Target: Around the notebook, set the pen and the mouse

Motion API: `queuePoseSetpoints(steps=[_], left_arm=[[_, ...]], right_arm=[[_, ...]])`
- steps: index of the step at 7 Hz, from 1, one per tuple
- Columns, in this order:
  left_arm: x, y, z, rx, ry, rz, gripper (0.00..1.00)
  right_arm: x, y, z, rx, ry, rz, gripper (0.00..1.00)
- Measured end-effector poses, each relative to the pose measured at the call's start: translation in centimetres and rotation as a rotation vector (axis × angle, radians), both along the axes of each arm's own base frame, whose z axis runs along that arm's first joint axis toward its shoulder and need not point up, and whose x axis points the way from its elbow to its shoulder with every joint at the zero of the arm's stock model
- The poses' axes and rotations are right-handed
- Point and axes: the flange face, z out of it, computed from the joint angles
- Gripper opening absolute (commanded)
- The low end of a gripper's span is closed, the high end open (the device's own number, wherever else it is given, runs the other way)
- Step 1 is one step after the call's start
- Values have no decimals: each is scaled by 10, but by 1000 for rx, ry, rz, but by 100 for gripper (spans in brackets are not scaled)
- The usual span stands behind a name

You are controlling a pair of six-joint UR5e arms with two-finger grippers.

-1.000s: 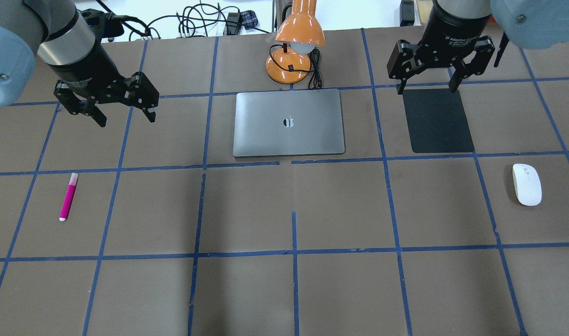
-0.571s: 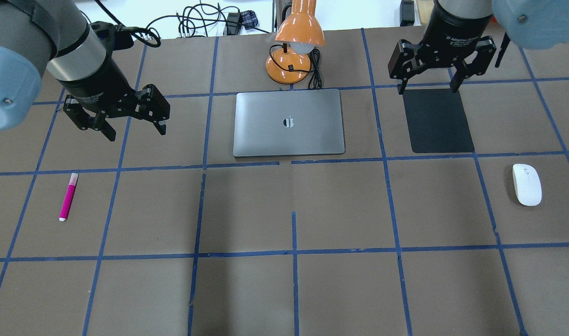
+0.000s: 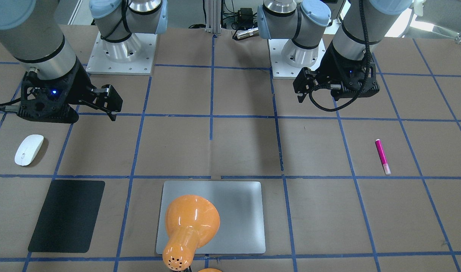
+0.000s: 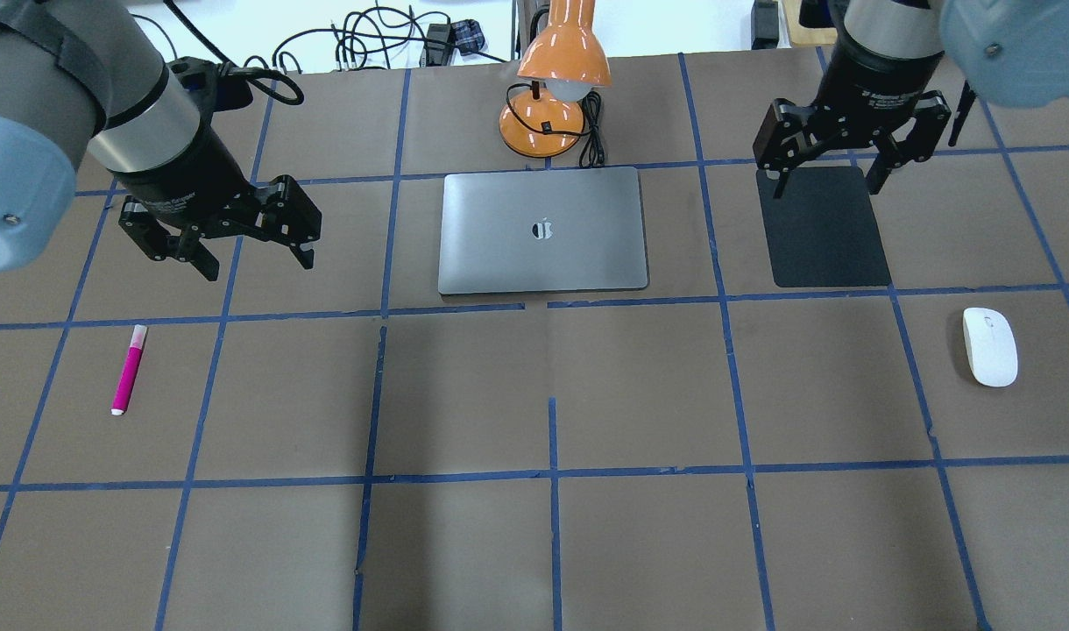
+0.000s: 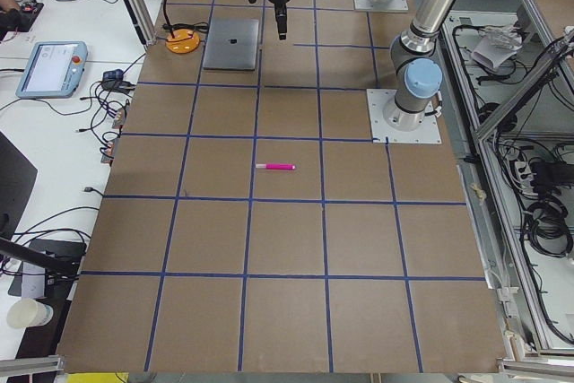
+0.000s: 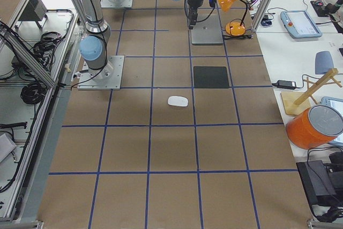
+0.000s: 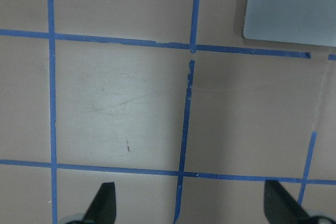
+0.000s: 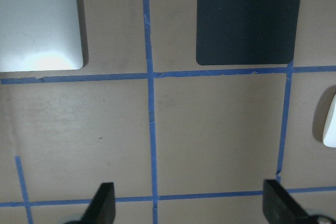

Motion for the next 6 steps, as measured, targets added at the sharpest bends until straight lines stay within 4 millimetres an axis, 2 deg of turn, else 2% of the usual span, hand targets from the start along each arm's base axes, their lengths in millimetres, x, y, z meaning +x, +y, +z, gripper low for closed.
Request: queuePoseSetpoints(steps=[1, 3, 4, 5, 6], left_arm=[[1, 0, -1, 2, 0, -2, 100], [3, -2, -7, 13, -4, 5, 100], [9, -5, -11, 18, -4, 17, 100], [26, -12, -18, 30, -2, 52, 100], [51, -21, -28, 49, 3, 88, 100]], right_arm=[[-55, -3, -26, -2, -12, 17, 100], [-160, 8, -106, -58, -6, 35, 100], [-199, 20, -144, -80, 6, 21, 100], [-228, 32, -177, -76, 1, 20, 100], [-248, 38, -203, -57, -12, 30, 100]])
